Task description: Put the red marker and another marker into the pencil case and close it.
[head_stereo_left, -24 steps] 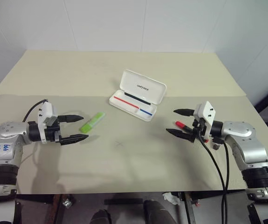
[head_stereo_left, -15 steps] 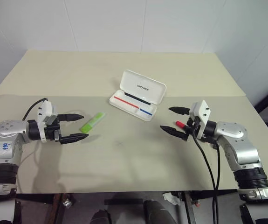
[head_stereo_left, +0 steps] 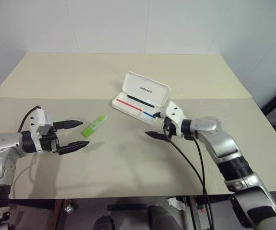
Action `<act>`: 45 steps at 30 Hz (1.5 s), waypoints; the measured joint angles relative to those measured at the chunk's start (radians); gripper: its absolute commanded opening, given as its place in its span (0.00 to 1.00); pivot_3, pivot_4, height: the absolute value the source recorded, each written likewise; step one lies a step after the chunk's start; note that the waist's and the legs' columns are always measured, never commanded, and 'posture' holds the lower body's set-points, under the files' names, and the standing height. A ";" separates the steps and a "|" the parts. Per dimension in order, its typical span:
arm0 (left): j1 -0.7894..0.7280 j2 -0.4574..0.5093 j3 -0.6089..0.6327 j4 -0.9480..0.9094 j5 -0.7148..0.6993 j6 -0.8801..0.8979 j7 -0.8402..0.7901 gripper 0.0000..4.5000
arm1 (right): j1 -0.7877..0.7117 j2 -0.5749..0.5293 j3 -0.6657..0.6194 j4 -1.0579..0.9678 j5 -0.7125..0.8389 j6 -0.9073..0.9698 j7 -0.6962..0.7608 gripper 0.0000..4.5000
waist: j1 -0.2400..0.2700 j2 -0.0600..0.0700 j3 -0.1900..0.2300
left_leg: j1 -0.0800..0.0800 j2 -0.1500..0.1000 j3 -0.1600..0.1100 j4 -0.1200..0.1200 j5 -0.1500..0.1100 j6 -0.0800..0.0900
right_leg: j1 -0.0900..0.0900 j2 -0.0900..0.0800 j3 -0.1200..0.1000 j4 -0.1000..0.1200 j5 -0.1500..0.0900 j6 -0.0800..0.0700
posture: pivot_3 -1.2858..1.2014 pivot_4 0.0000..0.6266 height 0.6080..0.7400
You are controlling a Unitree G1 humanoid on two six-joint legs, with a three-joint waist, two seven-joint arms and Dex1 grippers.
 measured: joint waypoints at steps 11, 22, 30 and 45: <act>0.110 0.001 0.092 -0.114 -0.025 0.026 0.058 1.00 | -0.160 0.134 0.045 0.332 -0.089 0.000 -0.004 1.00 | -0.019 0.000 0.000 | -0.001 0.000 0.000 -0.005 0.000 0.000 | -0.002 -0.001 -0.001 -0.002 -0.001 -0.001 | 0.52 0.24 1.00; 0.201 0.002 0.164 -0.198 -0.067 0.056 0.095 1.00 | -0.262 0.205 0.052 0.473 -0.137 0.075 0.001 0.70 | -0.033 0.000 0.000 | 0.000 0.000 0.000 -0.003 0.000 0.000 | -0.001 -0.001 -0.001 0.000 -0.001 -0.002 | 0.52 0.24 1.00; 0.200 0.002 0.164 -0.201 -0.073 0.057 0.107 1.00 | -0.288 0.209 0.045 0.518 -0.146 0.058 -0.020 0.09 | -0.040 0.000 0.000 | 0.000 0.000 0.000 -0.004 0.000 0.000 | -0.001 -0.001 -0.001 -0.001 -0.001 -0.002 | 0.52 0.24 1.00; 0.182 0.001 0.156 -0.196 -0.080 0.056 0.102 1.00 | -0.080 0.058 -0.009 0.154 -0.048 -0.074 0.147 0.01 | -0.050 0.000 0.000 | -0.001 0.000 -0.001 -0.006 0.000 -0.001 | -0.001 -0.001 -0.001 -0.004 -0.001 -0.001 | 0.52 0.24 1.00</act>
